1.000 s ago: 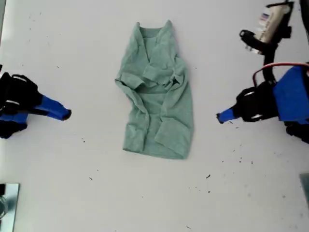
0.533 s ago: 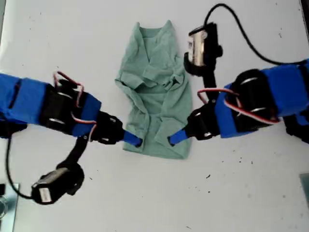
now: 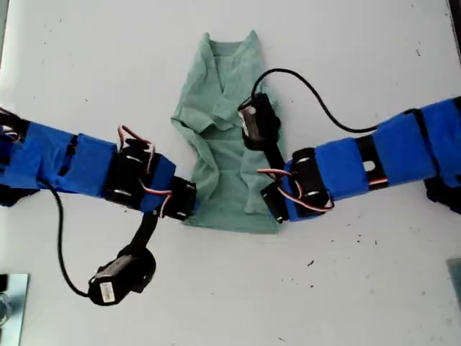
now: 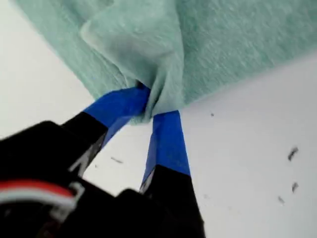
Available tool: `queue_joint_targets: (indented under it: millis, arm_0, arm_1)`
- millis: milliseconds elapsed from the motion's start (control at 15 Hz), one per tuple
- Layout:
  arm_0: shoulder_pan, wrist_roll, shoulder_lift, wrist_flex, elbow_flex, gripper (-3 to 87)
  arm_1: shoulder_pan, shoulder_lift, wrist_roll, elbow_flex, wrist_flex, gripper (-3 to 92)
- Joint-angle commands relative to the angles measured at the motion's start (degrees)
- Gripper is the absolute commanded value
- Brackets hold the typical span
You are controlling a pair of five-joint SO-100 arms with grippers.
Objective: Fold t shirt
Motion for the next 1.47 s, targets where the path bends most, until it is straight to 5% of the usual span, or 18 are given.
queue_joint_targets:
  millis: [0,533,933,1000,1067,1133,1267,1400]
  arm_0:
    - [3.43,-1.32,13.27,5.01,-4.66,-0.2]
    - [7.03,1.32,19.78,-4.13,-4.83,-0.2]
    - [-21.27,17.23,20.74,-3.60,-0.35,-0.2]
    - [-23.91,20.30,19.42,-3.78,-1.32,2.7]
    - [-25.31,23.03,19.69,-3.43,-2.72,26.8]
    - [-27.16,23.38,22.68,-2.37,-2.72,30.1]
    - [-33.31,25.05,31.64,0.62,-0.09,39.3]
    - [-39.11,24.52,45.70,0.26,11.07,34.8]
  arm_1:
    - [-1.05,5.89,-3.25,-15.82,9.49,1.3]
    - [-4.66,21.45,-7.73,-17.40,4.75,1.2]
    - [21.53,24.70,-20.83,-2.11,-5.36,1.1]
    - [24.87,25.49,-21.36,0.18,-6.33,1.0]
    - [27.86,26.02,-21.53,1.05,-5.71,24.2]
    - [31.11,27.42,-22.15,1.14,-4.31,35.3]
    - [37.97,39.55,-20.57,8.35,-4.66,29.1]
    - [45.97,57.30,-20.83,18.72,-4.39,27.5]
